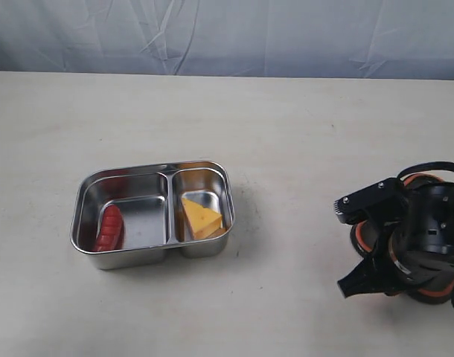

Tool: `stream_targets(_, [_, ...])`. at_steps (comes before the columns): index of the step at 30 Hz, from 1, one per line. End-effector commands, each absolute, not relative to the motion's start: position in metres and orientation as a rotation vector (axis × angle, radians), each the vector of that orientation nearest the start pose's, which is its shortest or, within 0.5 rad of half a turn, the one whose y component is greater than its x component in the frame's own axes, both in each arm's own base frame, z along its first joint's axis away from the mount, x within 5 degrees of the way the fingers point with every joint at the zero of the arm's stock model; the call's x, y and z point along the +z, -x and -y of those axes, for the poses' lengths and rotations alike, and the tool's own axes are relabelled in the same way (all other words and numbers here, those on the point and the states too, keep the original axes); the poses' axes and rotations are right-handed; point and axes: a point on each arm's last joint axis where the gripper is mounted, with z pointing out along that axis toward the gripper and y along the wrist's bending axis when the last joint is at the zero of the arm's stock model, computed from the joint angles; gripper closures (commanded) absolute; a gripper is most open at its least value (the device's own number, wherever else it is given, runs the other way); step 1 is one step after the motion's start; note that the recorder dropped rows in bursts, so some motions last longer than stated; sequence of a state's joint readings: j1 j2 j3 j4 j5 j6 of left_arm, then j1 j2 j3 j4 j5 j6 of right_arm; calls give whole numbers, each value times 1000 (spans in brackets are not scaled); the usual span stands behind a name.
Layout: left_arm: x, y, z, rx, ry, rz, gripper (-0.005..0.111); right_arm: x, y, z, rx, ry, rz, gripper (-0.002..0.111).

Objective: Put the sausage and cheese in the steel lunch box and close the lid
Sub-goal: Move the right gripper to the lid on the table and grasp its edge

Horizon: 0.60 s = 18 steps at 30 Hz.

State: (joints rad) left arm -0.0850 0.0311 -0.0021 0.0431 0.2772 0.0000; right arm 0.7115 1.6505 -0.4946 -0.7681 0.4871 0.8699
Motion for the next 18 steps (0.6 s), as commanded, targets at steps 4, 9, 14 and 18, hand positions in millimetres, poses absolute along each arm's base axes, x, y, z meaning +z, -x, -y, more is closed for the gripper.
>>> stream_targets(4, [187,-56,4,-24,-113,-1773,107,97,-181,-123,-203,753,-2760,109])
stream_targets(9, [187,-56,4,-24,-113,-1773,107,97,-181,-123,-199,741,-2767,109])
stream_targets(14, [187,-56,4,-24,-113,-1773,107,108,-180,-124,-153,662,-2757,109])
stream_targets(18, [187,-56,4,-24,-113,-1773,107,134,-179,-125,-57,586,-2676,109])
